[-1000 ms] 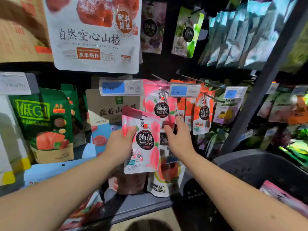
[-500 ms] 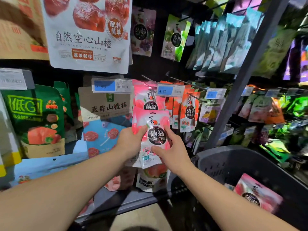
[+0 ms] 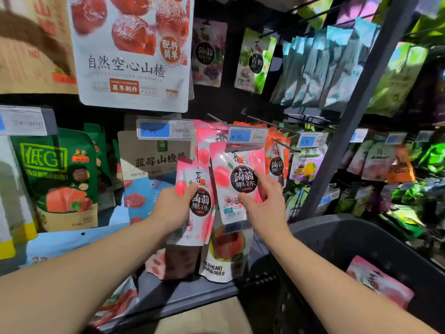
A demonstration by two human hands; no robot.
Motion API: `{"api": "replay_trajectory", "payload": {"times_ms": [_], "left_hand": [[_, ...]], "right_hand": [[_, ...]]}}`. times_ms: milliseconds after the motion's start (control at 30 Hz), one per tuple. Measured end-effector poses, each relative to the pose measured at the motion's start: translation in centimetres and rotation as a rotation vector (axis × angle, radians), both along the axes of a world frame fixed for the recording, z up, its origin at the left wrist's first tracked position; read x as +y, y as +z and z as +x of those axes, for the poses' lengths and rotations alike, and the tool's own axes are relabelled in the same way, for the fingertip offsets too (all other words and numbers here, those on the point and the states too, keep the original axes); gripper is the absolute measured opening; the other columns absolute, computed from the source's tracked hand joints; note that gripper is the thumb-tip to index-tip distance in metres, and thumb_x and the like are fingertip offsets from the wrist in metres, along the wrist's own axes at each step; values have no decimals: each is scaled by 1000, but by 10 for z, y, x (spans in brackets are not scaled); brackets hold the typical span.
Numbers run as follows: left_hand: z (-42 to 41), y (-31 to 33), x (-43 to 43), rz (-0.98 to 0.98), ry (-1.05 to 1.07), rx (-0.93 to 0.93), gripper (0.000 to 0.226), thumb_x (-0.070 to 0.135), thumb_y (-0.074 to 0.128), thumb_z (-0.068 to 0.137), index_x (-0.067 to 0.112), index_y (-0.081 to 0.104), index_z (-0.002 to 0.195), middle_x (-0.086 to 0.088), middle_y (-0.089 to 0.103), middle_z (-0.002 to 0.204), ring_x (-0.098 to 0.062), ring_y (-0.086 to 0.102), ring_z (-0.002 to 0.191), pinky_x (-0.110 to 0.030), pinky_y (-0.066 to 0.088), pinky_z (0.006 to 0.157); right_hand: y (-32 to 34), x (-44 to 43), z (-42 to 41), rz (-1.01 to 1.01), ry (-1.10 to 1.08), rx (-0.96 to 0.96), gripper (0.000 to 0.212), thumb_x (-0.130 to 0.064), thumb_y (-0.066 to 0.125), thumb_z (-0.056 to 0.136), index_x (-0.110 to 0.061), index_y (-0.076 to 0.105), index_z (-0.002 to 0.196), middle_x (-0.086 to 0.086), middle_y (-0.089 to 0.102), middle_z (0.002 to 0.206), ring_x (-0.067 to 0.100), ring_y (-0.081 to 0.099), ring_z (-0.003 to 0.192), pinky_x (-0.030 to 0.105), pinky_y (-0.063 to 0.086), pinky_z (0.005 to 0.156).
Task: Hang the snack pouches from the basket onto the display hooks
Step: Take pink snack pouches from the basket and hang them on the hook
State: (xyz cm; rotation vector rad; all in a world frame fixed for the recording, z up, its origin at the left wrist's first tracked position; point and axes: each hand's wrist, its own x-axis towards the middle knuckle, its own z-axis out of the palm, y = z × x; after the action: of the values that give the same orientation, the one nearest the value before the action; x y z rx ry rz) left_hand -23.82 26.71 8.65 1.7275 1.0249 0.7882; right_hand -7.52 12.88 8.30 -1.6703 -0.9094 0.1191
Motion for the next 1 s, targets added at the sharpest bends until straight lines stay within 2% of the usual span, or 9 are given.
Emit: {"api": "replay_trajectory", "payload": {"times_ms": [67,333,467,600,700,767,867,933,1000], "left_hand": [[-1,0,1,-8,-1,-14,50,45,56,101,6,60,70,-12,61,63,-26,56,59,-31,40,56],[-3,1,3,7,-1,-30,51,45,57,100,10,53,63,-9,57,57,-23,52,54,-31,37,54],[-3,6,3,54,22,-1,54,44,55,101,12,48,58,-6,53,55,-24,51,57,-32,35,54],[-10,8,10,53,63,3,54,44,57,100,9,53,60,-10,56,59,-25,54,58,-29,43,58],[-18,5,18,39,74,-32,55,47,58,98,7,54,61,-16,59,61,-32,60,63,-40,52,68],[-24,4,23,28,81,-37,56,48,58,98,3,57,65,-17,61,62,-32,60,63,-40,51,66],[-29,4,31,53,73,-5,57,49,55,99,-1,60,73,-17,63,65,-31,59,64,-42,50,68],[-33,4,36,88,70,26,54,47,53,101,6,54,65,-11,60,59,-26,57,60,-34,45,61],[-35,1,41,68,78,16,52,43,55,101,11,50,61,0,55,46,-12,52,45,-24,41,47]], "right_hand": [[1,1,1,0,-3,9,72,-19,78,90,-33,44,153,-3,39,149,8,39,139,26,30,120],[-7,15,6,-32,-23,12,75,-24,80,88,-31,43,154,-2,42,146,12,41,139,36,33,122],[-11,26,12,-68,-47,-22,73,-23,80,88,-28,45,152,0,40,142,12,42,132,22,32,112],[-16,49,22,-70,-62,-50,69,-15,76,89,-28,45,149,0,38,144,8,41,129,25,31,114],[-20,71,29,-106,-70,-56,69,-12,72,89,-22,42,151,0,36,149,9,39,131,13,27,108],[-23,86,32,-102,-81,-64,63,-12,73,88,-22,47,144,3,39,142,8,43,120,4,30,99],[-29,108,38,-80,-83,-45,52,-13,73,88,-22,52,135,6,39,129,4,50,98,11,42,93],[-34,122,43,-70,-76,-76,51,-11,72,86,-24,56,133,7,44,127,-15,48,95,0,39,83],[-46,139,56,-58,-35,-70,60,-21,74,82,-41,54,135,4,53,130,-13,54,103,14,49,96]]}}
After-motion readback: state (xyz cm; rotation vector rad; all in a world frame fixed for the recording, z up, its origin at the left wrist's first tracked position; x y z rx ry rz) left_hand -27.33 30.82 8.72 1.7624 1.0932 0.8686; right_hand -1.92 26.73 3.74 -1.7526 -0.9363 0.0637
